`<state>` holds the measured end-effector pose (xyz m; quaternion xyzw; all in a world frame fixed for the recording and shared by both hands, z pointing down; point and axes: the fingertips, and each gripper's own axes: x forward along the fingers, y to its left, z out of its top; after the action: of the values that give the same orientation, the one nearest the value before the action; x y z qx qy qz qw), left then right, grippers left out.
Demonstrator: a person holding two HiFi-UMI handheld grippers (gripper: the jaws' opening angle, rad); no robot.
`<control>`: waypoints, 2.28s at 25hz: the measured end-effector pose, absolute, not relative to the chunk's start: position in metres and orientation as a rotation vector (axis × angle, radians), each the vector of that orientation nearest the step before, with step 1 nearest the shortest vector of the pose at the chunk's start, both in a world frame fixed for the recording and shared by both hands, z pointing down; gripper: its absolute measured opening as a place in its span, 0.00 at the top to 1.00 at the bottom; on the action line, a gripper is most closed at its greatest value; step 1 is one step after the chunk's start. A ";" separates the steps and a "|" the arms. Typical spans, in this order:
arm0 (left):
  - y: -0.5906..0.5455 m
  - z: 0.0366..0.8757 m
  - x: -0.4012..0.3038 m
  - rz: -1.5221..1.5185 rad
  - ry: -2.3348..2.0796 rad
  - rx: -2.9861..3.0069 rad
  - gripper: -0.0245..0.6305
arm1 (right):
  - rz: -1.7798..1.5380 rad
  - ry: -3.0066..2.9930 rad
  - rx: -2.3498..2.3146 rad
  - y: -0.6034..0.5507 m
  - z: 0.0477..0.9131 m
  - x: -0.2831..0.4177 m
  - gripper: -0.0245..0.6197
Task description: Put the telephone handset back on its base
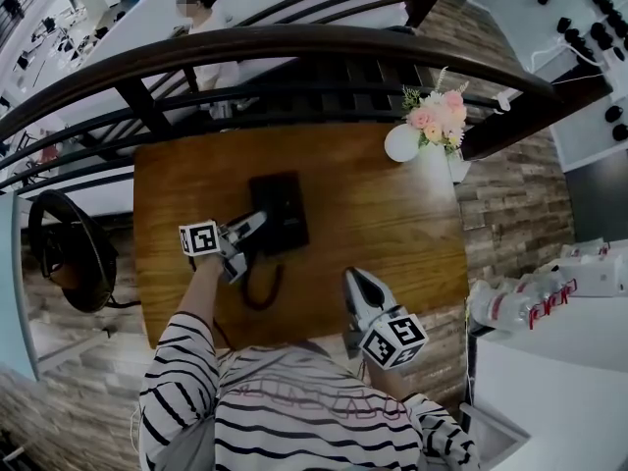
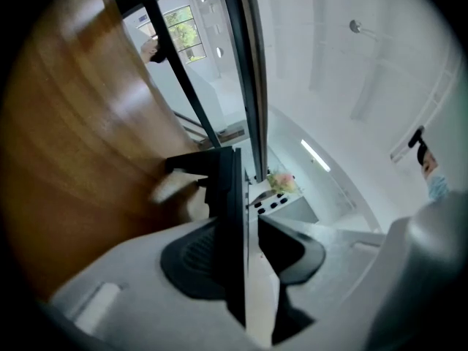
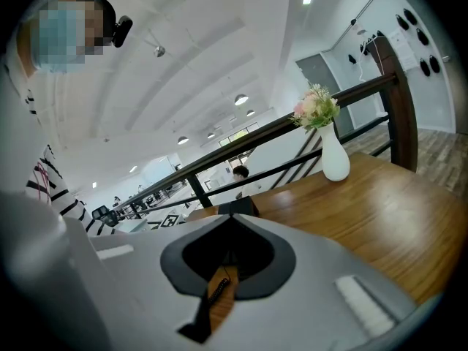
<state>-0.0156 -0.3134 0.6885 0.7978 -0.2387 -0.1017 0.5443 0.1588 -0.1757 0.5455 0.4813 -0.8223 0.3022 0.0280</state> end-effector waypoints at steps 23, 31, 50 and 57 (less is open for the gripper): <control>-0.281 0.642 -0.035 -0.201 -0.736 2.095 0.65 | 0.915 -2.590 1.450 -0.166 0.535 0.149 0.96; -0.247 0.595 -0.044 -0.220 -0.782 2.221 0.73 | 0.871 -2.646 1.378 -0.159 0.524 0.134 0.96; -0.154 0.478 -0.047 -0.163 -1.016 2.522 0.87 | 0.801 -2.795 1.214 -0.136 0.494 0.112 0.96; -0.132 0.455 -0.048 -0.123 -1.115 2.565 0.88 | 0.758 -2.823 1.156 -0.128 0.483 0.104 0.96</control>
<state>-0.0478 -0.1317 0.4546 0.9028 -0.3924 -0.0435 0.1702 0.1036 -0.1282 0.4828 0.3677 -0.8981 0.2413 -0.0007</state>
